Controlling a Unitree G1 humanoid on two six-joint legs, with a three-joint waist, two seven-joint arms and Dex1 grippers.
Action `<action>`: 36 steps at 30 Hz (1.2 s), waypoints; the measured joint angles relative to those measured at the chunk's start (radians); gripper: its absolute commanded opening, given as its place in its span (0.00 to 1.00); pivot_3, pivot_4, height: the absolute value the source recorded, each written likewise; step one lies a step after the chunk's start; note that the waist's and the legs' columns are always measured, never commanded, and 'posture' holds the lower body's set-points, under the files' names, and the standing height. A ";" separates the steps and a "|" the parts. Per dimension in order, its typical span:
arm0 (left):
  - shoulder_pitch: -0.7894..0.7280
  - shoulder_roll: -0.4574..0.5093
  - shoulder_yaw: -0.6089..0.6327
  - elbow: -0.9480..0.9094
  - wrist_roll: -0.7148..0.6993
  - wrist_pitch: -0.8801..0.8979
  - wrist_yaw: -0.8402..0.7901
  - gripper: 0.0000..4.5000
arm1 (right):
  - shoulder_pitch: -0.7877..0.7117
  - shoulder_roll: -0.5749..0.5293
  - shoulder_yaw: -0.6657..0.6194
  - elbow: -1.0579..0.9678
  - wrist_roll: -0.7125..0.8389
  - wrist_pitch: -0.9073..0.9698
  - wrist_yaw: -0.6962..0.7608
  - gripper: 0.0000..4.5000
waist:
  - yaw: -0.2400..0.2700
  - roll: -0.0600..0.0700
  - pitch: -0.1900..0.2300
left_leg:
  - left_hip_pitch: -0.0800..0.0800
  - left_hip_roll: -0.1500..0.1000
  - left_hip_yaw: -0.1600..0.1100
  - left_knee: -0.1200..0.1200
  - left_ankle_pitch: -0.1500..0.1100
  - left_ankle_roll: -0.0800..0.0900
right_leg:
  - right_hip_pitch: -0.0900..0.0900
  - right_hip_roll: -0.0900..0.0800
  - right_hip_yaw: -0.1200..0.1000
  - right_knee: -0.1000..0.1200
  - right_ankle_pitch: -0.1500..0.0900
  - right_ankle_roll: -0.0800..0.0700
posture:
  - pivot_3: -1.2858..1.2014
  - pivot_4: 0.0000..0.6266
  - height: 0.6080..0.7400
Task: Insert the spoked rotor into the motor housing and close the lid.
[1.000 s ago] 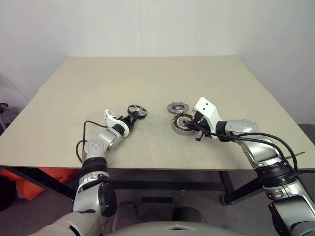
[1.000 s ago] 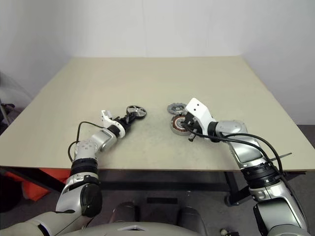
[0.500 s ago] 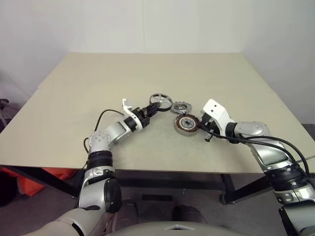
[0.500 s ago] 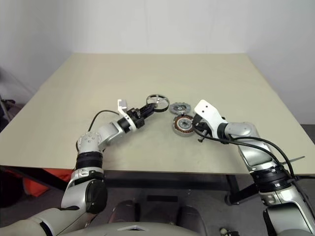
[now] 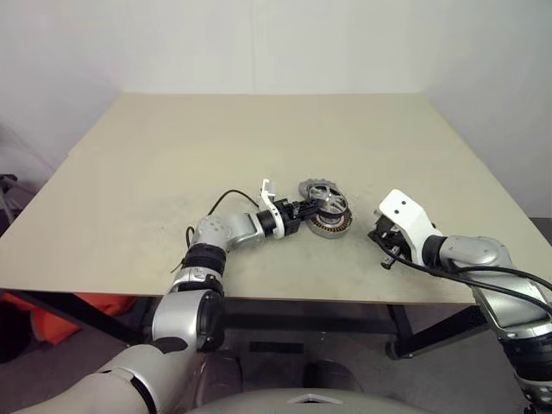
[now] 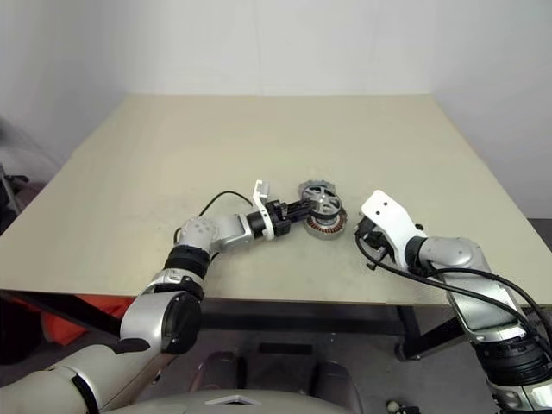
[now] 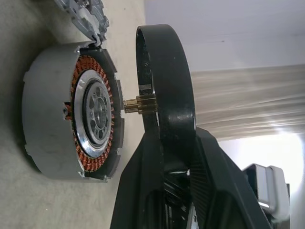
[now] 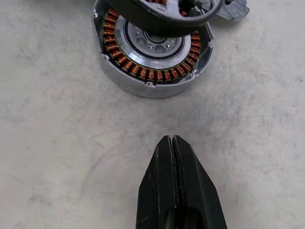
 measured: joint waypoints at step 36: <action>-0.142 -0.028 0.027 0.291 0.217 -0.114 -0.188 0.09 | 0.039 0.008 -0.024 -0.060 0.026 0.039 -0.068 0.00 | 0.019 0.000 0.000 | 0.002 -0.001 0.000 0.000 -0.001 0.003 | 0.003 -0.003 0.000 -0.001 0.003 -0.005 | 0.52 0.00 1.00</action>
